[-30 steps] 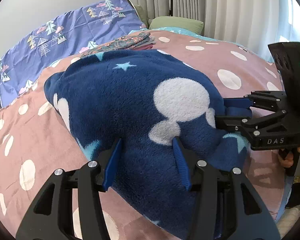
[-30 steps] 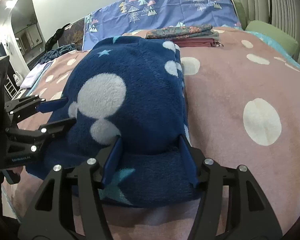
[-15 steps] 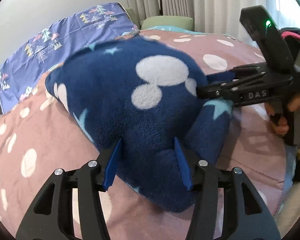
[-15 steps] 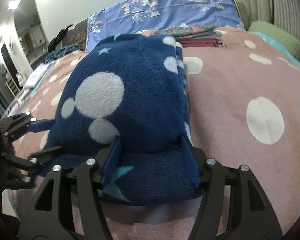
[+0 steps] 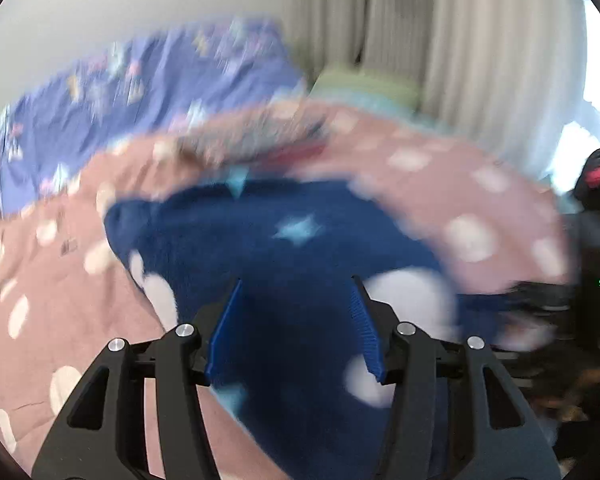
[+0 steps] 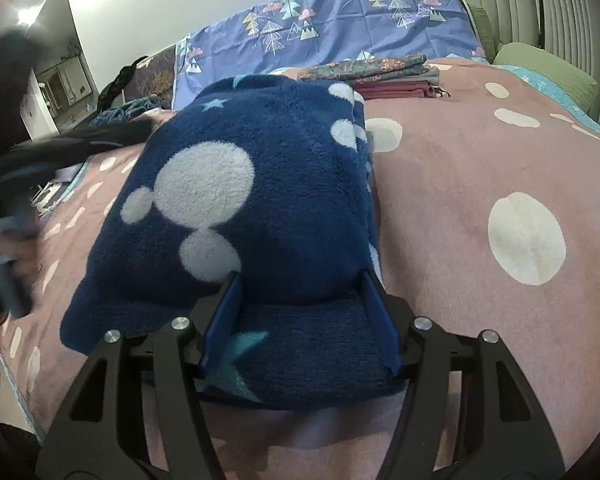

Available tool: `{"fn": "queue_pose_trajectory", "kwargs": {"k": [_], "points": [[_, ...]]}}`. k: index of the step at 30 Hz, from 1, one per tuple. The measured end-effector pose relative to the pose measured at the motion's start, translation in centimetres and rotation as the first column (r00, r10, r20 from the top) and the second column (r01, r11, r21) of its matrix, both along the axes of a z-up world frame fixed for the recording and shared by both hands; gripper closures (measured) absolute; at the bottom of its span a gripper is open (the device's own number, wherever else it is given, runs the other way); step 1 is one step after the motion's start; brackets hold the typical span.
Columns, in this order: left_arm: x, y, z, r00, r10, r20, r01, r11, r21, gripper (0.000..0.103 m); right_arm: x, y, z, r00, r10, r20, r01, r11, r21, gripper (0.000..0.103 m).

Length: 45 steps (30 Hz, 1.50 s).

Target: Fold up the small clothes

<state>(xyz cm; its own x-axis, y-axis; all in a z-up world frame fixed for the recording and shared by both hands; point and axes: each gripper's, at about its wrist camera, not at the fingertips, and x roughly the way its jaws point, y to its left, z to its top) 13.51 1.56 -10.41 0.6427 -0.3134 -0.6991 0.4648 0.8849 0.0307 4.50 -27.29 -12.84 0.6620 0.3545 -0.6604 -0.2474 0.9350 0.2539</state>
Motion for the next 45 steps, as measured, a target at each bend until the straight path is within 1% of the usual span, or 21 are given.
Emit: {"fn": "queue_pose_trajectory", "kwargs": {"k": [1,2,3,4,6,8,10,11,13,15,19,22,25,27,29,32,34,38,39,42,45], "points": [[0.8,-0.4,-1.5,1.0,-0.013,0.008,0.013,0.999,0.03,0.047,-0.4,-0.4,0.3,1.0,-0.013,-0.001,0.013,1.0,0.018,0.027],[1.0,-0.7,-2.0,0.999,-0.026,0.044,0.025,0.999,0.037,0.047,-0.9,-1.1,0.7,0.998,-0.055,-0.019,0.056,0.998,0.036,0.022],[1.2,-0.7,-2.0,1.0,-0.013,0.028,0.013,1.0,0.018,0.047,-1.5,-2.2,0.9,0.993,-0.111,-0.049,0.114,0.991,0.066,0.021],[1.1,-0.9,-1.7,1.0,-0.002,0.016,0.001,1.0,0.029,0.048,-2.0,-3.1,0.9,0.989,-0.127,-0.075,0.134,0.985,0.104,0.021],[0.2,-1.9,-1.4,0.999,-0.013,0.044,0.008,0.992,0.125,0.048,-3.6,-5.8,1.1,0.983,-0.131,-0.129,0.159,0.958,0.237,0.021],[-0.4,-1.9,-1.4,0.998,-0.01,0.063,0.0,0.989,0.15,0.048,-4.6,-7.6,0.9,0.976,-0.137,-0.172,0.187,0.929,0.318,0.021],[-0.4,-1.7,-1.3,0.998,0.002,0.065,-0.011,0.992,0.126,0.048,-5.0,-8.6,0.0,0.963,-0.11,-0.248,0.206,0.889,0.408,0.021],[-0.3,-1.5,-1.3,0.998,0.004,0.066,-0.012,0.993,0.118,0.048,-5.0,-8.7,-0.9,0.951,-0.066,-0.301,0.209,0.856,0.473,0.021],[-0.3,-1.0,-1.3,0.998,0.007,0.07,-0.014,0.994,0.109,0.048,-4.4,-8.2,-2.1,0.932,0.014,-0.362,0.204,0.805,0.557,0.021],[-0.2,-1.0,-1.3,0.998,0.007,0.07,-0.014,0.994,0.107,0.048,-3.7,-7.2,-3.4,0.906,0.085,-0.415,0.211,0.76,0.615,0.021],[-0.2,-1.0,-1.4,0.998,0.007,0.069,-0.014,0.994,0.105,0.048,-2.6,-5.9,-4.7,0.869,0.07,-0.489,0.279,0.747,0.604,0.018],[-0.2,-1.0,-1.3,0.998,0.007,0.069,-0.014,0.995,0.103,0.048,-1.7,-5.4,-4.8,0.863,0.041,-0.504,0.314,0.737,0.598,0.011],[-0.2,-0.9,-1.4,0.998,0.006,0.068,-0.013,0.994,0.105,0.048,-0.2,-4.4,-4.9,0.849,0.027,-0.527,0.338,0.74,0.581,0.007],[-0.2,-0.9,-1.4,0.998,0.007,0.068,-0.014,0.995,0.103,0.048,0.6,-3.7,-4.9,0.837,-0.003,-0.548,0.376,0.732,0.569,0.006],[-0.3,-1.0,-1.4,0.998,0.008,0.068,-0.014,0.995,0.101,0.048,1.2,-3.4,-5.0,0.824,-0.039,-0.565,0.419,0.714,0.562,0.005],[-0.3,-0.9,-1.4,0.998,0.007,0.069,-0.014,0.995,0.1,0.048,2.1,-3.2,-5.3,0.807,-0.127,-0.577,0.501,0.664,0.555,0.003],[-0.3,-0.8,-1.4,0.998,0.008,0.067,-0.015,0.995,0.095,0.048,2.6,-3.0,-5.5,0.805,-0.173,-0.567,0.527,0.647,0.551,0.002],[-0.2,-1.1,-1.6,0.998,0.006,0.061,-0.011,0.997,0.079,0.048,2.2,-1.8,-5.0,0.82,-0.274,-0.503,0.54,0.662,0.519,0.002],[-0.1,-1.0,-1.6,0.998,0.005,0.062,-0.01,0.997,0.077,0.048,2.0,-1.6,-5.0,0.823,-0.289,-0.49,0.54,0.666,0.515,0.005],[-0.1,-1.0,-1.6,0.998,0.005,0.063,-0.01,0.997,0.073,0.048,1.7,-1.5,-5.1,0.829,-0.276,-0.487,0.532,0.66,0.531,0.017],[-0.1,-1.1,-1.6,0.998,0.005,0.062,-0.009,0.997,0.075,0.048,2.0,-1.5,-5.2,0.838,-0.262,-0.479,0.516,0.665,0.54,0.02]]}}
